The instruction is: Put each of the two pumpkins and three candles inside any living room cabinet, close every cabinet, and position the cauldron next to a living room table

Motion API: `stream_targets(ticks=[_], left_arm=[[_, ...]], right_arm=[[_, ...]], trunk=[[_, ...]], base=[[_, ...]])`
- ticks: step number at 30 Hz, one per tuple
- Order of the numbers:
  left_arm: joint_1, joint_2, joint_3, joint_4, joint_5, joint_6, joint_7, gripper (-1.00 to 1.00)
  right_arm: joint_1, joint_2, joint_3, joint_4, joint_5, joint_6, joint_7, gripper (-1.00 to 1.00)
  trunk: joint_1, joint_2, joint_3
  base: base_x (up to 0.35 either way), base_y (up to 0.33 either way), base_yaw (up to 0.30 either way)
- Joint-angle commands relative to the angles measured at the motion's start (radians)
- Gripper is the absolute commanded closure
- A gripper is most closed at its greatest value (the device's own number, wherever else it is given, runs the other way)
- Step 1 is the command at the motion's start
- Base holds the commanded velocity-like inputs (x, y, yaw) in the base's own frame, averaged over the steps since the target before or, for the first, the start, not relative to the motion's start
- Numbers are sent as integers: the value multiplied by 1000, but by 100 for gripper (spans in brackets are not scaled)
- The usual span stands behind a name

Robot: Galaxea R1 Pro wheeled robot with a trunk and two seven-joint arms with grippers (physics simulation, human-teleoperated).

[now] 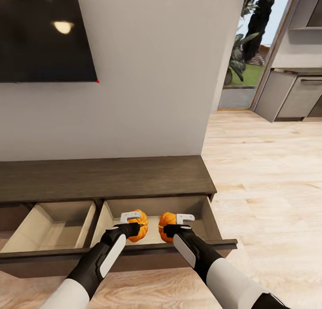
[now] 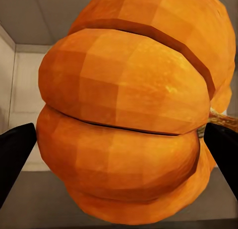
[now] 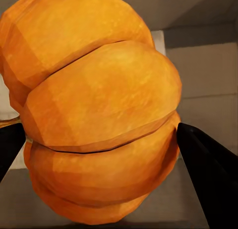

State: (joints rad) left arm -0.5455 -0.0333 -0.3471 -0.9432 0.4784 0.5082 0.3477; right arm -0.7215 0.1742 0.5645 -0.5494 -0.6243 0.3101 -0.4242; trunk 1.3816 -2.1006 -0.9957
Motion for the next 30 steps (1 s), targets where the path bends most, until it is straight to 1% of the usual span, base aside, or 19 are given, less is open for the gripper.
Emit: stream_targets(ticks=[1, 11, 19, 23, 28, 30], left_arm=[[-1, 0, -3, -1, 10, 2, 10, 100], [-1, -2, -6, 1, 8, 1, 10, 100], [0, -3, -11, 5, 7, 1, 10, 100], [0, -10, -12, 2, 4, 0, 10, 100], [0, -14, -13, 7, 2, -14, 10, 100], [0, -14, -13, 8, 1, -18, 10, 100]], right_arm=[[-1, -1, 6, -2, -7, 4, -8, 100], [-1, 0, 6, -1, -10, 6, -8, 100], [-1, 0, 6, 1, -9, -9, -8, 100], [-1, 0, 5, 3, -9, -13, -7, 100], [-1, 0, 5, 5, -9, -21, -7, 100], [-1, 0, 5, 18, -8, -45, -7, 100]], trunk=[[0, 0, -1], [0, 0, -1], [0, 0, -1], [0, 0, -1], [19, -35, -17], [27, -49, -23]], base=[[0, 0, 0], [28, 0, 0], [72, 0, 0], [4, 0, 0], [0, 0, 0], [0, 0, 0]])
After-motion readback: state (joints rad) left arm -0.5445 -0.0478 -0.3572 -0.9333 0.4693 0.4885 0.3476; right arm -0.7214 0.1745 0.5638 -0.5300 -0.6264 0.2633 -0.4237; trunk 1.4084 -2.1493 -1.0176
